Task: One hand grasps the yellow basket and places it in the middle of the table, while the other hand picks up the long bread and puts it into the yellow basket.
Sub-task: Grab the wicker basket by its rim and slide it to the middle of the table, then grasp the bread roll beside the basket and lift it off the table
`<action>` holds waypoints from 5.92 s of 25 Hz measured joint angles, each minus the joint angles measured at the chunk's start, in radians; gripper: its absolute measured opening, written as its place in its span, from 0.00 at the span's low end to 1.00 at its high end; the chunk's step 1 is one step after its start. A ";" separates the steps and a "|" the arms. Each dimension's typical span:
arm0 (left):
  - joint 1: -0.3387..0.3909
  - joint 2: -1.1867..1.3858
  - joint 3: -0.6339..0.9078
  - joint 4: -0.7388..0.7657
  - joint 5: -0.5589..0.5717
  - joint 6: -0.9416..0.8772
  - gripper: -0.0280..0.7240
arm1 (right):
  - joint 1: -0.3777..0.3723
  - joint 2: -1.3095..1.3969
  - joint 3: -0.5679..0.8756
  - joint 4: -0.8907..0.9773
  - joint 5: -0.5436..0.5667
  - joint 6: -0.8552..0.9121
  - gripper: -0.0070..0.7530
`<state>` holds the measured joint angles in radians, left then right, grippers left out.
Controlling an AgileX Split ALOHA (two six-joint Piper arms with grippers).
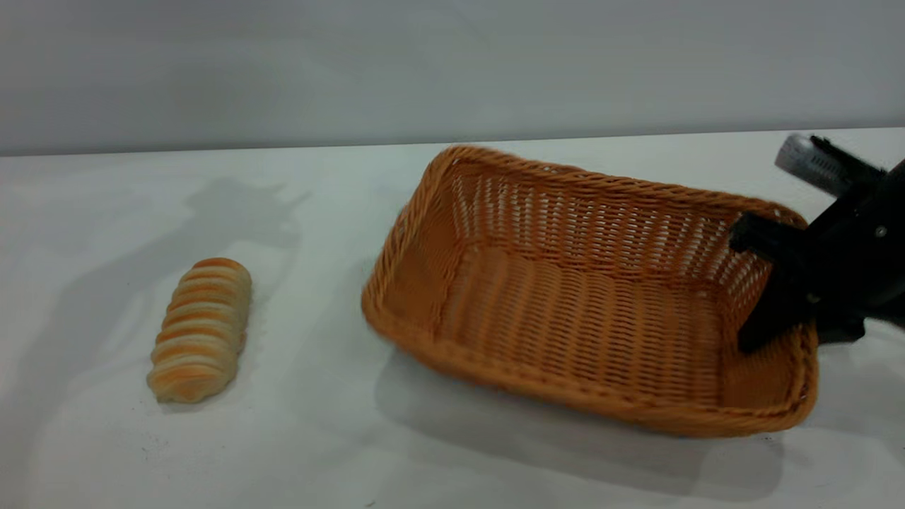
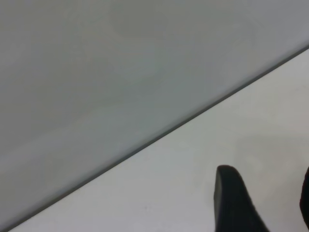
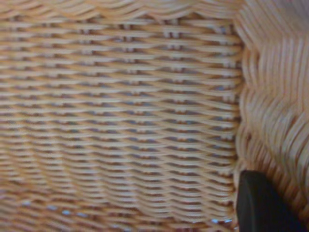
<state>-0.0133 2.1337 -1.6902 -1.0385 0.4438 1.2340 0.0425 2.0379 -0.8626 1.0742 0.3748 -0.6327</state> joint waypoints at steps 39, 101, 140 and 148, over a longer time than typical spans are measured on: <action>0.000 0.000 0.000 0.001 0.029 -0.003 0.58 | 0.238 0.248 -0.575 -0.390 0.284 0.422 0.07; 0.061 0.207 -0.002 0.268 0.265 -0.364 0.53 | 0.119 -1.079 0.043 -0.862 0.333 0.388 0.64; 0.061 0.315 -0.023 0.711 0.460 -0.682 0.08 | 0.119 -1.949 0.371 -0.957 0.607 0.549 0.56; 0.063 0.178 -0.063 0.732 0.509 -0.695 0.08 | 0.119 -1.949 0.371 -0.958 0.681 0.543 0.56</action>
<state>0.0493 2.3120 -1.7531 -0.3065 0.9531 0.5395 0.1619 0.0890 -0.4913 0.1162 1.0554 -0.0896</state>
